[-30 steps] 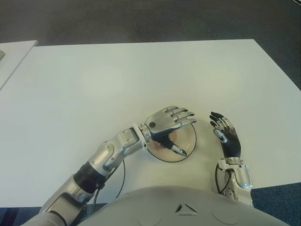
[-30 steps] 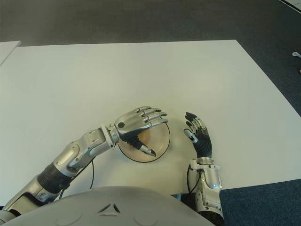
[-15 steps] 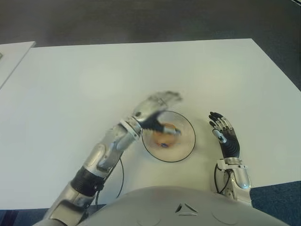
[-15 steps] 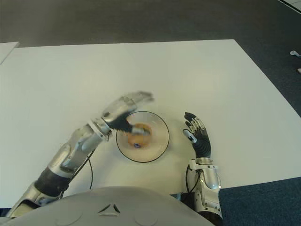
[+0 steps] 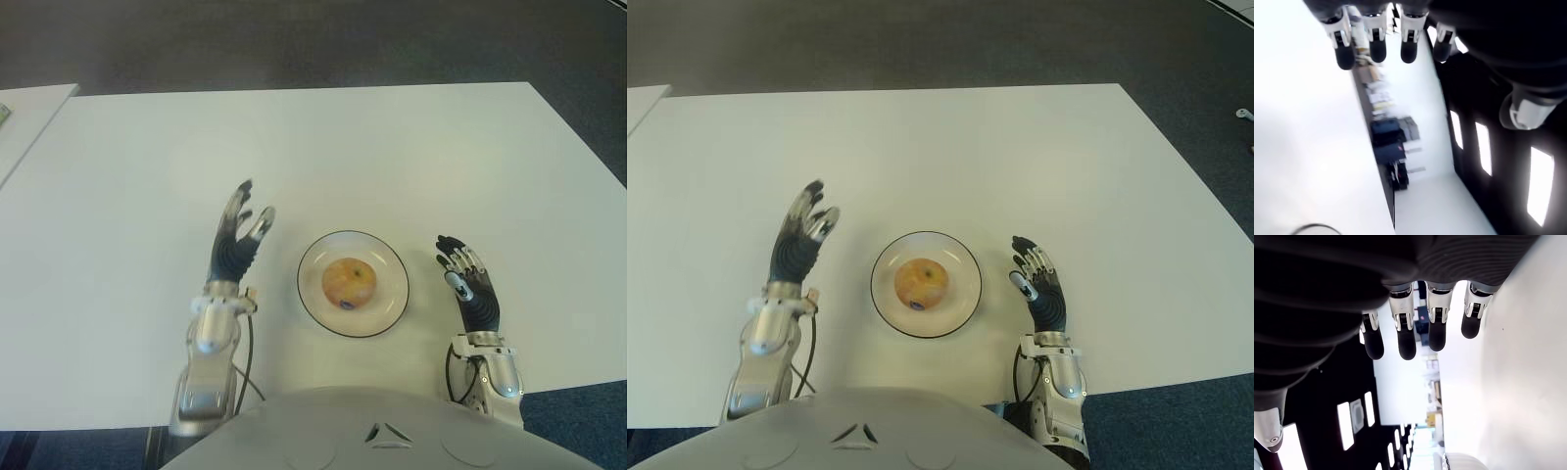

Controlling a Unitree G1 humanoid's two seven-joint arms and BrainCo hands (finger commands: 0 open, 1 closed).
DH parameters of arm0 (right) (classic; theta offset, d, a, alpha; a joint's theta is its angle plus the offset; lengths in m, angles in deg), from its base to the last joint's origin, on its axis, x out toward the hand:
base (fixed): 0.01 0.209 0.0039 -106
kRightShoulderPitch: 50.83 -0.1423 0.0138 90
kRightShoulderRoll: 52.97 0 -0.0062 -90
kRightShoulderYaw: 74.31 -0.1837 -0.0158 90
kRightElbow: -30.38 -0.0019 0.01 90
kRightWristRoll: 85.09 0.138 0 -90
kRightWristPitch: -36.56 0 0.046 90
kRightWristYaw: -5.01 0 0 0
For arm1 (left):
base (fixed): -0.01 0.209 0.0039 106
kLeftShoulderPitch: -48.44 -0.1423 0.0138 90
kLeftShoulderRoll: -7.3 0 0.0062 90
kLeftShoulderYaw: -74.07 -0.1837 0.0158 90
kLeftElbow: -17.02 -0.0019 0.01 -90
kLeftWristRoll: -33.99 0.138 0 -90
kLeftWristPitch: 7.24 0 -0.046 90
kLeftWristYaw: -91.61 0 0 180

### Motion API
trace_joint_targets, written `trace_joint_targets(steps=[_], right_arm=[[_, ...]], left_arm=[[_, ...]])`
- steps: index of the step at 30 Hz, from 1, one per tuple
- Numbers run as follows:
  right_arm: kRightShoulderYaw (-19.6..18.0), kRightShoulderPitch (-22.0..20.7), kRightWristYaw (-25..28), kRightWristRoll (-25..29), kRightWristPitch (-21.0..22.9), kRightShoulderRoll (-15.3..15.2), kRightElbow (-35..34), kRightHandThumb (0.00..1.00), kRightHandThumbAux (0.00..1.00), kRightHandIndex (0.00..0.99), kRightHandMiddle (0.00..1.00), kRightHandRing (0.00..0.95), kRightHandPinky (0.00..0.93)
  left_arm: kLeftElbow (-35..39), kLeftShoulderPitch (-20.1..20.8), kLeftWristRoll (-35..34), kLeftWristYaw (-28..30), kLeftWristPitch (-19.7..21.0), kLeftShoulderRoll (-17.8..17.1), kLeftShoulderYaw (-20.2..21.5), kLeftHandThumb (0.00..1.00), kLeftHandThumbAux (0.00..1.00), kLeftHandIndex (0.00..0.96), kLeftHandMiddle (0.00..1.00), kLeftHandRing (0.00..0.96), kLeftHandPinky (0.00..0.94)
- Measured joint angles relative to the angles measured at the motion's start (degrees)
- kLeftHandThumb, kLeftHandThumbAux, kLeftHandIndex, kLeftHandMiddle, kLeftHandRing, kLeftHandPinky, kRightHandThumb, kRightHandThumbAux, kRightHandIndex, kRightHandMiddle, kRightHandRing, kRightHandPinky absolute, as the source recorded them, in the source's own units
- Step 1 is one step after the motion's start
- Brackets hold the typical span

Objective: Put the apples into the plate.

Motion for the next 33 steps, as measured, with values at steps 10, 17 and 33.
trace_joint_targets(steps=[10,17,33], right_arm=[[0.0,0.4,0.8,0.6,0.6,-0.5,-0.2,0.270,0.537,0.168,0.187,0.120,0.106],[-0.1,0.5,1.2,0.7,0.6,-0.9,-0.3,0.268,0.540,0.162,0.199,0.131,0.106],[-0.3,0.7,2.3,0.8,0.7,-1.4,-0.3,0.240,0.541,0.151,0.202,0.139,0.108]], left_arm=[[-0.4,-7.7,-4.7,1.6,-2.4,-1.5,1.3,0.048,0.484,0.144,0.040,0.024,0.084],[-3.6,-9.5,-5.9,2.5,-5.7,-2.6,1.2,0.060,0.484,0.124,0.042,0.029,0.108],[-16.6,-8.2,-5.5,2.2,-20.0,-2.5,-0.1,0.040,0.418,0.096,0.066,0.061,0.126]])
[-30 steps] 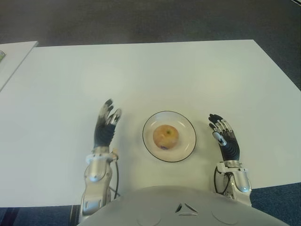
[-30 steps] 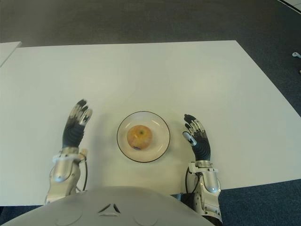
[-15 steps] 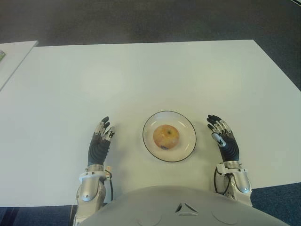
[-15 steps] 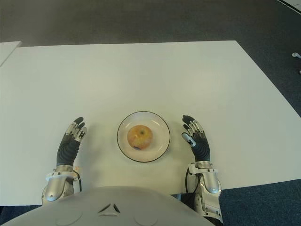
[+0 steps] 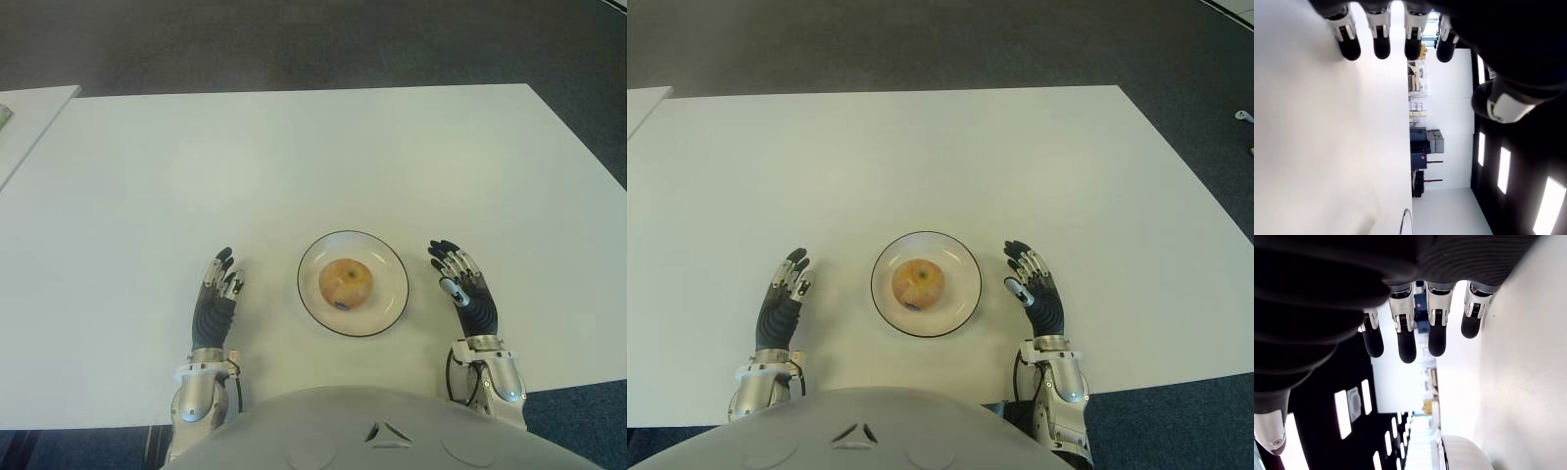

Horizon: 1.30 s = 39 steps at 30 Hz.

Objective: Put the apples into the plate.

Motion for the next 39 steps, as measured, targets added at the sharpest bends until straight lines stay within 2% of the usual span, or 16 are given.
trace_joint_targets(steps=[13,21,28,34,39], right_arm=[[-0.1,0.3,1.4,1.2,1.3,-0.7,-0.5,0.257,0.569,0.147,0.212,0.155,0.128],[-0.1,0.4,1.6,1.2,2.0,-0.8,-0.8,0.255,0.571,0.143,0.211,0.153,0.124],[0.4,0.9,1.5,1.2,2.9,-0.6,-1.7,0.247,0.569,0.147,0.212,0.158,0.141],[1.0,1.4,1.4,1.1,3.5,-0.6,-2.5,0.234,0.571,0.141,0.209,0.155,0.123],[1.7,2.1,0.9,1.0,4.3,-0.4,-3.5,0.220,0.585,0.132,0.198,0.138,0.090]], left_arm=[[-7.1,1.2,0.8,-1.0,-9.2,0.5,-1.1,0.026,0.394,0.115,0.123,0.127,0.214],[-11.2,3.4,-0.4,-0.4,-13.4,1.1,-2.9,0.042,0.405,0.141,0.154,0.153,0.220],[-10.3,3.0,1.0,-0.5,-13.0,2.6,-6.3,0.072,0.450,0.147,0.164,0.174,0.250],[-9.2,2.5,2.6,-1.1,-11.6,2.6,-6.5,0.079,0.492,0.124,0.170,0.186,0.259],[-7.1,1.4,3.8,-1.7,-8.9,2.6,-6.5,0.099,0.525,0.116,0.173,0.193,0.266]])
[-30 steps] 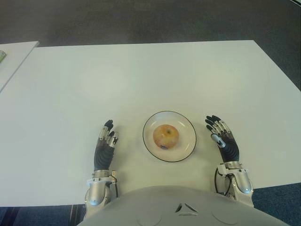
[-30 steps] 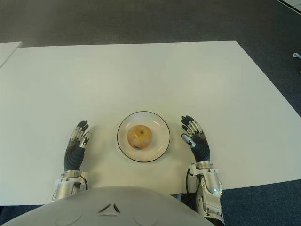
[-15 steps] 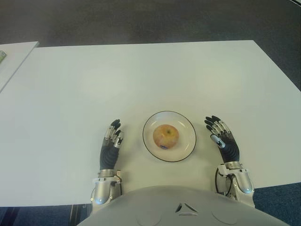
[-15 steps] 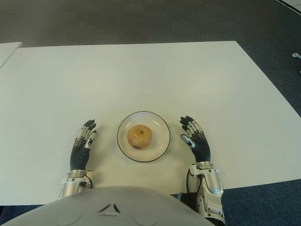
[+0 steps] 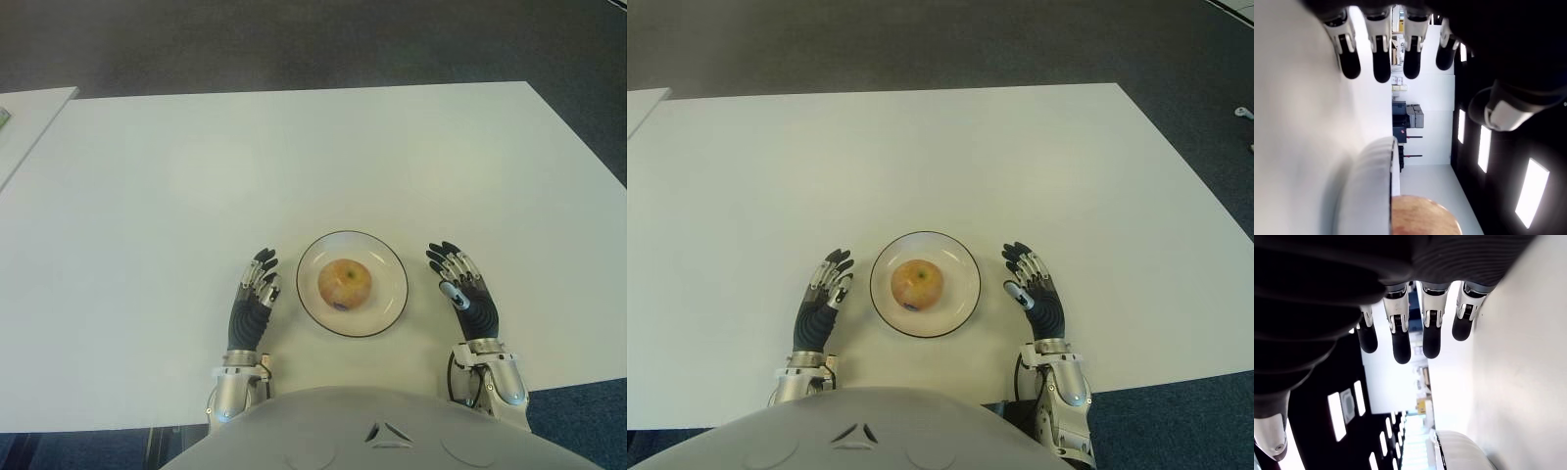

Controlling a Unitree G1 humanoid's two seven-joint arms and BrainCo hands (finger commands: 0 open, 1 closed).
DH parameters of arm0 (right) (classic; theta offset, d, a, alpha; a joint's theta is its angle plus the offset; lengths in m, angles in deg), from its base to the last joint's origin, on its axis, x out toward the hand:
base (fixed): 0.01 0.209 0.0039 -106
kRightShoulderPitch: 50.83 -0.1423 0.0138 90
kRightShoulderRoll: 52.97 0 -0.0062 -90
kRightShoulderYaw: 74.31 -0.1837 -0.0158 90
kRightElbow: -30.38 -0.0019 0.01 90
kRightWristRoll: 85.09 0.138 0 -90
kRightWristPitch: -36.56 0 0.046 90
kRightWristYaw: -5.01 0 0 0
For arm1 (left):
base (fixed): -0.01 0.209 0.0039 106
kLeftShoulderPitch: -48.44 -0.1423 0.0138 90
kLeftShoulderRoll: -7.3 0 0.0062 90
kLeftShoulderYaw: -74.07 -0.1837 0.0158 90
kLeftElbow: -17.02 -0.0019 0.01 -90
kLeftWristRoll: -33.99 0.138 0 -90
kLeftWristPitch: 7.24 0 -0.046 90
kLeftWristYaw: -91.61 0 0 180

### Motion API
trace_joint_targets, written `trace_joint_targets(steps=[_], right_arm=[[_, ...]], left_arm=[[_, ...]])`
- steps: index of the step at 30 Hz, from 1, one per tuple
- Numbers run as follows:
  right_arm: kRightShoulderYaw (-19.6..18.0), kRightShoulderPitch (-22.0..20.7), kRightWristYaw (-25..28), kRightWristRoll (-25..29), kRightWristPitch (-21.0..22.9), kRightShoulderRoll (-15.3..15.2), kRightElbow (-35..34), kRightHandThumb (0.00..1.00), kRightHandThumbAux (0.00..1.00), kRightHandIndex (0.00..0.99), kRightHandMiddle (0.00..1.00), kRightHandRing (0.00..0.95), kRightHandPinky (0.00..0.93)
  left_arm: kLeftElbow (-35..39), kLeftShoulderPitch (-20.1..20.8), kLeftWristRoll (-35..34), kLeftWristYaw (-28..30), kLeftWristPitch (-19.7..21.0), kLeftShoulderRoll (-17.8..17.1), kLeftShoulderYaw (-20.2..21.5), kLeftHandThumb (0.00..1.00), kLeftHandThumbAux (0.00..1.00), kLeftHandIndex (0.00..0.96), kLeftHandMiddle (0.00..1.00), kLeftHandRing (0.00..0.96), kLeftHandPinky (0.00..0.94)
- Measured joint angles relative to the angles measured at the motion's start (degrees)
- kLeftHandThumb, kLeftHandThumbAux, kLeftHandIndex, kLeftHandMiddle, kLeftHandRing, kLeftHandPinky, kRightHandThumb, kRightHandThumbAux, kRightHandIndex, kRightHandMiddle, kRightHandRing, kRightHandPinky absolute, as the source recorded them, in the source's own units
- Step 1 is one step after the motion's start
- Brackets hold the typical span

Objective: Put the apples into the plate.

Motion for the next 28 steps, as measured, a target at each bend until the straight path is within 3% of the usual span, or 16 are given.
trace_joint_targets(steps=[9,15,28], right_arm=[[1.4,1.5,-1.3,-0.7,1.1,0.5,-2.0,0.215,0.593,0.119,0.175,0.127,0.120],[2.2,1.8,-2.0,-1.1,1.7,0.6,-2.8,0.218,0.601,0.102,0.149,0.113,0.126],[3.4,2.8,-3.9,-1.4,3.4,1.3,-4.7,0.165,0.603,0.044,0.055,0.028,0.056]], left_arm=[[3.7,-2.0,0.4,-0.1,4.2,-0.9,-0.1,0.118,0.558,0.109,0.183,0.202,0.262],[4.9,-2.5,0.4,0.0,6.0,-1.5,-0.3,0.113,0.567,0.074,0.150,0.168,0.201],[7.5,-2.4,2.2,0.2,9.5,-4.9,-0.7,0.085,0.524,0.002,0.052,0.069,0.088]])
